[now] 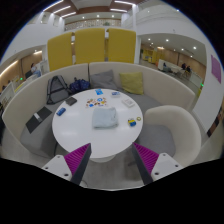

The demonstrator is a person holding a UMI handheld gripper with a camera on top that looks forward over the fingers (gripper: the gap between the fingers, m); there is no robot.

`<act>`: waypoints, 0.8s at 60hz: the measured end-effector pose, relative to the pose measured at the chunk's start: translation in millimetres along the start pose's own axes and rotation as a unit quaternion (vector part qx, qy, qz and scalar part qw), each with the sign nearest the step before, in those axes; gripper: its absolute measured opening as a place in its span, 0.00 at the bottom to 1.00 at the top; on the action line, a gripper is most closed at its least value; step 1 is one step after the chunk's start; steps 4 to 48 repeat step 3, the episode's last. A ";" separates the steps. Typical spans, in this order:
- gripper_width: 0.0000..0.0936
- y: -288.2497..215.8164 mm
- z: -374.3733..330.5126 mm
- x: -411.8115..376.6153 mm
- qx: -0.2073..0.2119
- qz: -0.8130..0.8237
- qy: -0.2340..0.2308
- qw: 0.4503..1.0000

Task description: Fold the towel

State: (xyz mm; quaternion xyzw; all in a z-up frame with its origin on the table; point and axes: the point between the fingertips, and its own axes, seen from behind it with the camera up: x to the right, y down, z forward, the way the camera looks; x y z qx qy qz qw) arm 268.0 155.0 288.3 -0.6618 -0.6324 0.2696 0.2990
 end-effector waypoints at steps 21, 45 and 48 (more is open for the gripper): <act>0.93 1.1 -0.2 -1.0 -0.001 0.005 -0.004 1.000; 0.93 1.1 -0.2 -1.0 -0.001 0.005 -0.004 1.000; 0.93 1.1 -0.2 -1.0 -0.001 0.005 -0.004 1.000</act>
